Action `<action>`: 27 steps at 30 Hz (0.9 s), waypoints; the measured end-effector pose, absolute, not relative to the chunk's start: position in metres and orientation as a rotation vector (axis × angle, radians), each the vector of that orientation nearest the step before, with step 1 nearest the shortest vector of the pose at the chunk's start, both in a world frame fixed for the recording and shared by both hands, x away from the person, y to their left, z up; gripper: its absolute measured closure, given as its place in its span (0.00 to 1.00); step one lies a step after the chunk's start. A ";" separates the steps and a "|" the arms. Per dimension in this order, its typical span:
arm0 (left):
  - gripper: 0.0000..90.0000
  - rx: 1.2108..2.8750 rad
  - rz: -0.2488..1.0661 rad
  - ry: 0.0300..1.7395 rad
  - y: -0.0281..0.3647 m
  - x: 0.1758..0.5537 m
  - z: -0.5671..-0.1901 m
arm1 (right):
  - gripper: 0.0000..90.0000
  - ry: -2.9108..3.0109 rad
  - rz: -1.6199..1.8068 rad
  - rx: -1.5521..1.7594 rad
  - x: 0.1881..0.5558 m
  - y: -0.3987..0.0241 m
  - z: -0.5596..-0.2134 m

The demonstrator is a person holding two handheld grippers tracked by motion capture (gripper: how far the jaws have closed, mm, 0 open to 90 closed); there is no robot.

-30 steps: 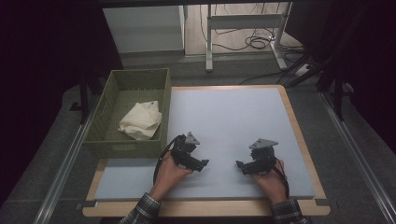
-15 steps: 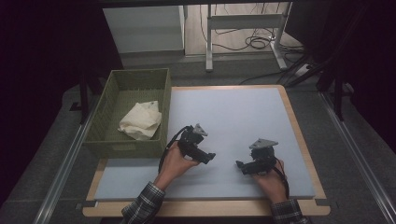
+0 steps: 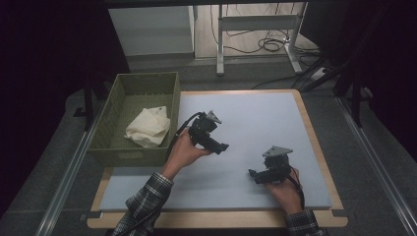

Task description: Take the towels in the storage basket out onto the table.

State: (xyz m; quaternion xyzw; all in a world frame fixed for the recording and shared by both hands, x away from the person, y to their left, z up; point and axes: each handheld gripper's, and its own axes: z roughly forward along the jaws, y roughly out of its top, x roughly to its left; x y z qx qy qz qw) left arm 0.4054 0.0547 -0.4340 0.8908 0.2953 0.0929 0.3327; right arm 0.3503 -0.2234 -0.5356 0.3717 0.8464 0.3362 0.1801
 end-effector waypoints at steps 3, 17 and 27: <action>0.06 2.347 0.269 0.777 0.060 0.412 -0.427 | 0.03 2.391 0.950 1.051 0.350 -0.223 -0.536; 0.06 2.362 0.360 0.903 0.108 0.439 -0.402 | 0.03 2.391 0.950 1.051 0.350 -0.223 -0.536; 0.06 2.301 0.409 1.042 0.156 0.446 -0.392 | 0.03 2.390 0.951 1.049 0.350 -0.223 -0.536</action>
